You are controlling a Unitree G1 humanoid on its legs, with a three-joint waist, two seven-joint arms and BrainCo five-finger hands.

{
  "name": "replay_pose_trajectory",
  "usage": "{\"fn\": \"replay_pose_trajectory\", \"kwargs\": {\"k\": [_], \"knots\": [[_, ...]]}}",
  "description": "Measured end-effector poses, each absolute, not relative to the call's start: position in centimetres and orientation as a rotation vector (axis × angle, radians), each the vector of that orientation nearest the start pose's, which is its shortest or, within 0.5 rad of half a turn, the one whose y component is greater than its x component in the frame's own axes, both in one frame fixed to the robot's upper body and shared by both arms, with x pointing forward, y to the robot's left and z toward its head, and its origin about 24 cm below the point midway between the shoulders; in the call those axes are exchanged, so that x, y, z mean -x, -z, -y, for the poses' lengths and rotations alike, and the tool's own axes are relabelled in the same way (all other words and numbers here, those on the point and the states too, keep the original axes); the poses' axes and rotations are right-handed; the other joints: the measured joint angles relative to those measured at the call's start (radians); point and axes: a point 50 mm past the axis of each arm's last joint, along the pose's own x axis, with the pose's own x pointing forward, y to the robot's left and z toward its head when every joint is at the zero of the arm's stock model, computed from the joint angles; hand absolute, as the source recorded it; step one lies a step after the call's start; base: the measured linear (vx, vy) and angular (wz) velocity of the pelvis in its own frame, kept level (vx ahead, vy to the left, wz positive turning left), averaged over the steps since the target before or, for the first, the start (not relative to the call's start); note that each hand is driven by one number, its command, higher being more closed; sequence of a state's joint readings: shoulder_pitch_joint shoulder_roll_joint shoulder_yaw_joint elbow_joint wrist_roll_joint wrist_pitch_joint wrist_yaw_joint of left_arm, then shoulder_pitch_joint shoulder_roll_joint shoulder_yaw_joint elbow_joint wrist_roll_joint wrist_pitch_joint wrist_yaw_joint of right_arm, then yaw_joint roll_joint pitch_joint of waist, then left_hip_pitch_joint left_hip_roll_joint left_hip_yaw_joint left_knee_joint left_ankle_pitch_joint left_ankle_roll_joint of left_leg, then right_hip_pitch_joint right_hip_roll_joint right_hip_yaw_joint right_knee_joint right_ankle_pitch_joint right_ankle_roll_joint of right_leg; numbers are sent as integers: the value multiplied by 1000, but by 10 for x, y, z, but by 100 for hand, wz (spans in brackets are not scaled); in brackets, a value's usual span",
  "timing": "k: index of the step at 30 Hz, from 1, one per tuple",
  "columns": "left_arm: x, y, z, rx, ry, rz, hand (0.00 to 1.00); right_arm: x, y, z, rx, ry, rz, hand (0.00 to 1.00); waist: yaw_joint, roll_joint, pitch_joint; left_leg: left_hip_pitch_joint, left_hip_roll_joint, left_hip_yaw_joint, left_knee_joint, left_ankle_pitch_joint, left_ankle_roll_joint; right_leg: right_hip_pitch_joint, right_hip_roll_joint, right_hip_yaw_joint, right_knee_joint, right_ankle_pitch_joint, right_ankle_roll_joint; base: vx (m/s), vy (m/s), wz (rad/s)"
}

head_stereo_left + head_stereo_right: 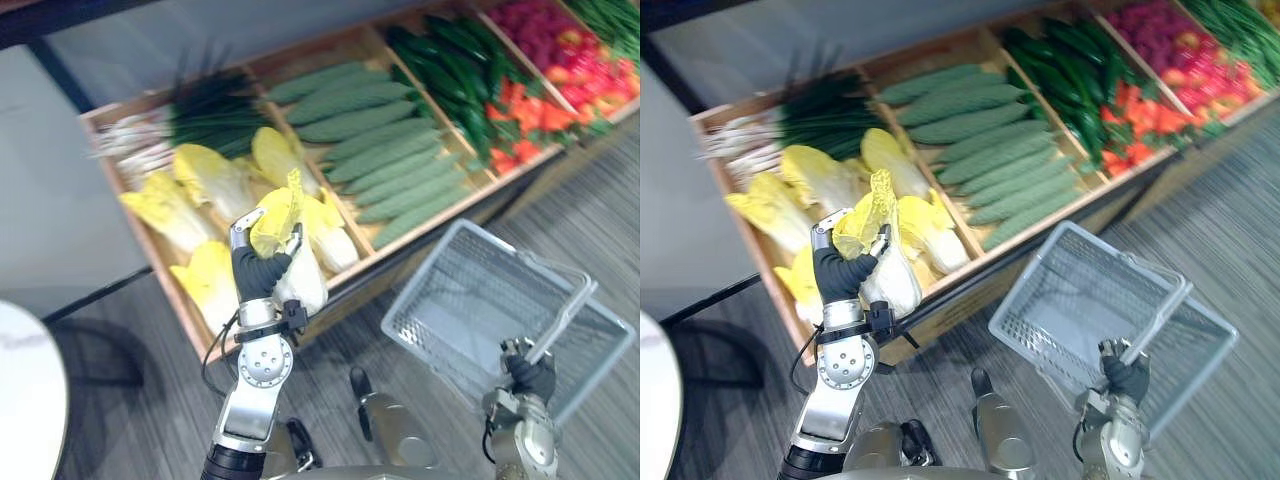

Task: Pick vegetable in the basket

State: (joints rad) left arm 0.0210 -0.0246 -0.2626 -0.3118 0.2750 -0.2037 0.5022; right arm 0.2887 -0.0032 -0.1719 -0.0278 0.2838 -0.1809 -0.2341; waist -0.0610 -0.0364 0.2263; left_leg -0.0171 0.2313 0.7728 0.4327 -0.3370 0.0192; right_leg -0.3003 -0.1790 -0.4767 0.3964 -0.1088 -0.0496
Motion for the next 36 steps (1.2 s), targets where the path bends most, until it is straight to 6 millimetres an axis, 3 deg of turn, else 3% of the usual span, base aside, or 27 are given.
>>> {"fn": "replay_pose_trajectory", "kwargs": {"k": [1, 2, 4, 5, 6, 7, 8, 9, 10, 11, 12, 13, 14, 16, 18, 19, 20, 21, 23, 26, 30, 36], "knots": [[-226, -131, -107, -47, -265, 560, 100, -183, -2, 222, -201, 523, -62, 100, -6, -4, -9, 22, 1, 52, -1, 0, 0, 25, -37, -95, 38, -31, -36, 39, -42, -161], [-227, -132, -110, -48, -274, 570, 100, -193, -1, 219, -182, 499, -64, 100, -12, -13, -19, 39, 2, 104, 24, -2, -1, 48, -72, -167, 66, -57, -41, 61, -110, -179], [-234, -133, -109, -47, -275, 570, 100, -209, -1, 214, -157, 452, -66, 100, -27, -6, -21, 45, 17, 94, 73, -5, 0, 38, -21, -116, 49, -31, -45, 49, -136, -169], [-238, -131, -107, -52, -263, 562, 100, -216, -3, 209, -145, 408, -68, 100, -28, 4, -26, 66, 33, 75, 75, -9, 3, 50, 47, -42, -17, -3, -34, 10, -121, -209], [-239, -128, -107, -60, -251, 555, 100, -219, -3, 202, -142, 364, -68, 100, -18, 17, -36, 86, 50, 69, 62, -19, 9, 78, 136, 35, -135, 26, 6, 11, -112, -237], [-239, -127, -107, -56, -247, 552, 100, -220, -4, 199, -140, 344, -67, 100, -7, 31, -43, 102, 69, 71, 33, -19, 10, 97, 179, 53, -195, 24, 8, 49, -112, -243], [-241, -123, -106, -56, -231, 543, 100, -223, -7, 194, -136, 313, -53, 100, -12, 68, -56, 105, 119, 78, 63, -29, -4, 85, 201, 30, -114, -24, -16, 121, -99, -170], [-243, -121, -105, -65, -208, 534, 100, -222, -6, 189, -148, 293, -55, 100, -35, 38, -58, 98, 138, 78, 173, -30, 4, 106, 159, 64, -35, -57, -15, 170, -185, -169], [-245, -114, -103, -57, -196, 500, 100, -225, -8, 187, -147, 273, -52, 100, -36, 49, -39, 89, 198, 45, 311, -12, 42, 144, 197, 126, -66, -67, 0, 124, -166, -113], [-245, -110, -102, -54, -189, 480, 100, -225, -8, 185, -148, 267, -54, 100, -34, 52, -38, 66, 221, 15, 378, 20, 63, 165, 216, 153, -97, -47, -29, 118, -165, -133], [-245, -106, -97, -45, -167, 459, 100, -226, -8, 183, -142, 251, -54, 100, -34, 63, -38, 10, 219, -107, 455, 17, 53, 195, 230, 191, -135, -28, -36, 139, -39, -116], [-243, -106, -90, -30, -140, 455, 100, -226, -8, 181, -148, 244, -54, 100, -29, 63, -39, -45, 159, -242, 458, 8, 34, 213, 229, 238, -154, -22, -41, 177, 7, -113], [-242, -105, -88, -28, -124, 453, 100, -227, -10, 181, -152, 237, -49, 100, -22, 63, -39, -68, 123, -308, 444, 1, 22, 220, 228, 266, -160, -22, -44, 227, 106, -121], [-240, -101, -78, 4, -69, 424, 100, -229, -12, 176, -187, 211, -46, 100, -5, 63, -39, -123, -23, -537, 330, -25, -26, 258, 217, 357, -190, 2, -27, 204, 134, -118], [-241, -96, -74, 36, -40, 388, 100, -231, -13, 173, -211, 194, -46, 100, -5, 67, -41, -128, -102, -658, 186, -22, -51, 274, 205, 404, -204, 11, -13, 154, 145, -81], [-242, -93, -72, 43, -32, 372, 100, -231, -13, 172, -216, 186, -49, 100, -3, 72, -44, -128, -118, -691, 129, -9, -66, 277, 205, 418, -210, 15, -7, 187, 215, -87], [-242, -88, -67, 57, -6, 340, 100, -232, -13, 171, -230, 161, -56, 100, -4, 92, -57, -124, -128, -723, 17, 59, -85, 278, 214, 437, -222, 22, 6, 144, 212, -82], [-245, -81, -64, 47, 22, 308, 100, -231, -11, 168, -248, 131, -72, 100, -4, 100, -67, -113, -127, -716, -36, 104, -46, 288, 217, 464, -244, 27, 28, 155, 216, -65], [-247, -72, -57, 17, 74, 262, 100, -227, -10, 163, -289, 91, -81, 100, -12, 77, -76, -70, -160, -688, -118, 134, -25, 304, 182, 475, -280, 42, 51, 133, 212, -20], [-247, -66, -38, -20, 195, 234, 100, -222, -14, 153, -357, 20, -75, 100, -12, 73, -79, -38, -206, -679, -193, 171, 2, 321, 138, 484, -325, 60, 83, 85, 190, 6], [-241, -45, -18, -85, 350, 154, 100, -220, -13, 126, -443, -123, -112, 100, -5, 62, -85, -11, -216, -654, -227, 173, 4, 332, 128, 513, -351, 84, 93, 39, 121, -13], [-244, -35, -18, -147, 404, 126, 100, -216, -4, 125, -497, -144, -187, 100, -5, 27, -106, 11, -229, -636, -276, 193, 15, 330, 119, 532, -367, 95, 97, -2, 40, -11]]}}
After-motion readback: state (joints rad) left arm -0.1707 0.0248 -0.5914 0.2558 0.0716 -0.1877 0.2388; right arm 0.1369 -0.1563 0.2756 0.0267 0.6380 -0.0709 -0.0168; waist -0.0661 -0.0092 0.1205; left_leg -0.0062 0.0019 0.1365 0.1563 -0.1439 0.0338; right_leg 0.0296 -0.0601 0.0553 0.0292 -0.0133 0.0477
